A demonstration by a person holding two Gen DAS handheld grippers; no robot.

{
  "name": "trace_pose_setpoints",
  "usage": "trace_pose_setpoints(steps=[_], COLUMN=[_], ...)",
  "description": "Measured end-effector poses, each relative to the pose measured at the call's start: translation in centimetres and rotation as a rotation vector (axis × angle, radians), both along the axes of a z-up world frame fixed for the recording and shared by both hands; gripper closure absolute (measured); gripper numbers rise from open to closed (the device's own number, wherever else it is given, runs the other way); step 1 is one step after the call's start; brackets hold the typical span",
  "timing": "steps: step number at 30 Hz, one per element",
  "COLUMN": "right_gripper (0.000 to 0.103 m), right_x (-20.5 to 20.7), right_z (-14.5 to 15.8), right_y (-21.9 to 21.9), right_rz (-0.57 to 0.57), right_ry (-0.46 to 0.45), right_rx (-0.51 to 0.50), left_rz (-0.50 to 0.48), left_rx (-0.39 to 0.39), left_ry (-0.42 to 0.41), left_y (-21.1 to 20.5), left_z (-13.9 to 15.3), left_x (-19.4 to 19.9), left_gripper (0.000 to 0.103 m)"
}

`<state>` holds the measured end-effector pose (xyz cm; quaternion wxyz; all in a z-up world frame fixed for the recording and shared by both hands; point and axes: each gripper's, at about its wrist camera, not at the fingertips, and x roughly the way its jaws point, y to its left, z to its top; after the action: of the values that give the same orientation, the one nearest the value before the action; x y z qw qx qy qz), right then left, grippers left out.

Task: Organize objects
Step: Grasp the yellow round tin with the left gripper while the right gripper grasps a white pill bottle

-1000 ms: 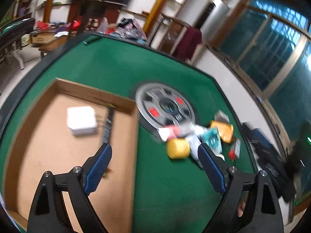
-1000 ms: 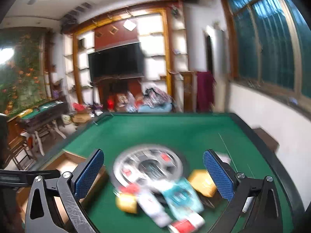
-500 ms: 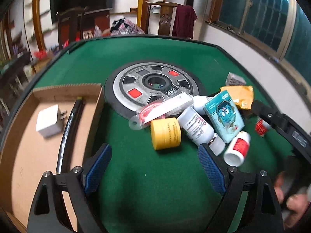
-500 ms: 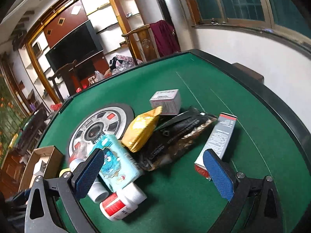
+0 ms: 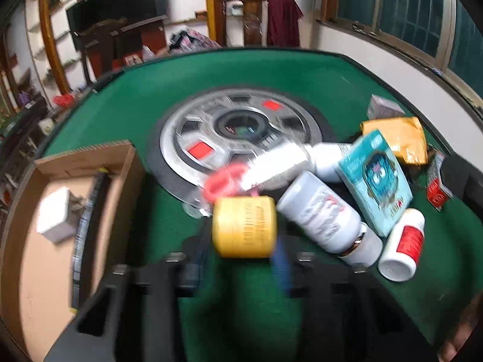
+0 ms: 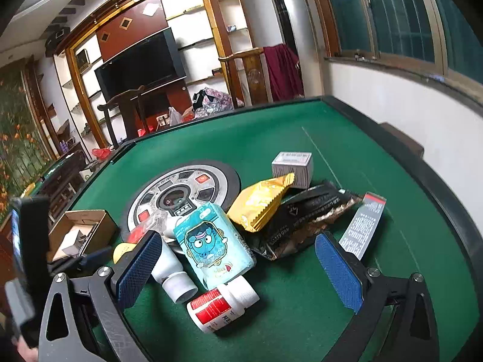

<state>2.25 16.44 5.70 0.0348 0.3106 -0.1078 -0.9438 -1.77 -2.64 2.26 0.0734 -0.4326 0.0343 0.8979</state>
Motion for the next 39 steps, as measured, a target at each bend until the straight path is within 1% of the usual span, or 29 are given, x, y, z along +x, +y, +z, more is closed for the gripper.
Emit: trace_pose_setpoints(steps=[2, 5, 9, 13, 16, 17, 18, 19, 20, 21, 22, 23, 24, 25, 26, 28, 29, 32, 36, 39], right_gripper=[0.000, 0.000, 0.000, 0.000, 0.001, 0.001, 0.001, 0.001, 0.002, 0.003, 0.007, 0.015, 0.021, 0.037, 0.050, 0.055, 0.059, 0.065, 0.065, 0.065], right_x=[-0.1, -0.3, -0.4, -0.2, 0.1, 0.2, 0.2, 0.1, -0.3, -0.6, -1.0, -1.8, -2.3, -3.1, -4.1, -5.1, -5.5, -5.9, -5.1, -4.3], right_z=[-0.2, -0.4, -0.7, -0.9, -0.3, 0.3, 0.7, 1.1, 1.2, 1.1, 0.8, 0.1, -0.4, -1.2, -2.2, -3.2, -3.6, -4.2, -4.1, -3.0], right_y=[0.0, -0.2, -0.8, -1.9, -3.5, -4.7, -5.8, -7.1, -9.1, -10.3, -11.4, -12.8, -13.5, -14.1, -14.4, -14.5, -14.4, -13.7, -12.8, -11.4], right_rz=[0.004, 0.027, 0.062, 0.103, 0.184, 0.252, 0.306, 0.367, 0.442, 0.471, 0.493, 0.524, 0.532, 0.529, 0.528, 0.515, 0.505, 0.481, 0.464, 0.458], right_ry=[-0.006, -0.010, -0.008, -0.002, -0.007, -0.014, -0.018, -0.026, -0.053, -0.072, -0.087, -0.118, -0.141, -0.174, -0.223, -0.268, -0.285, -0.328, -0.342, -0.335], right_rx=[-0.006, -0.018, -0.009, 0.016, 0.015, 0.013, 0.033, 0.065, 0.131, 0.180, 0.229, 0.299, 0.341, 0.390, 0.411, 0.421, 0.413, 0.335, 0.265, 0.137], left_rz=[0.008, 0.016, 0.015, 0.039, 0.067, 0.076, 0.082, 0.085, 0.087, 0.089, 0.092, 0.096, 0.098, 0.098, 0.102, 0.111, 0.116, 0.138, 0.171, 0.194], left_rx=[0.036, 0.076, 0.175, 0.273, 0.304, 0.304, 0.307, 0.312, 0.323, 0.330, 0.336, 0.339, 0.344, 0.345, 0.346, 0.346, 0.348, 0.361, 0.366, 0.360], left_ry=[0.005, 0.037, 0.092, 0.142, 0.164, 0.171, 0.177, 0.183, 0.192, 0.200, 0.209, 0.217, 0.219, 0.220, 0.222, 0.225, 0.224, 0.218, 0.211, 0.222], left_y=[-0.4, -1.1, -2.8, -6.2, -8.6, -9.4, -10.1, -10.7, -11.5, -11.9, -12.3, -12.7, -13.1, -13.4, -13.8, -14.6, -15.1, -16.2, -17.4, -18.5], left_z=[0.3, 1.8, 4.9, 7.0, 7.6, 7.7, 7.8, 7.8, 7.9, 8.0, 8.1, 8.1, 8.2, 8.2, 8.1, 7.9, 7.8, 7.3, 7.0, 7.5], left_x=[0.3, 1.5, 4.7, 8.9, 11.5, 12.3, 13.1, 13.7, 14.5, 15.1, 15.6, 16.0, 16.2, 16.5, 16.8, 17.2, 17.3, 17.5, 17.6, 17.8], left_gripper=[0.072, 0.072, 0.072, 0.072, 0.072, 0.072, 0.072, 0.072, 0.072, 0.072, 0.072, 0.072, 0.072, 0.072, 0.072, 0.072, 0.072, 0.072, 0.072, 0.072])
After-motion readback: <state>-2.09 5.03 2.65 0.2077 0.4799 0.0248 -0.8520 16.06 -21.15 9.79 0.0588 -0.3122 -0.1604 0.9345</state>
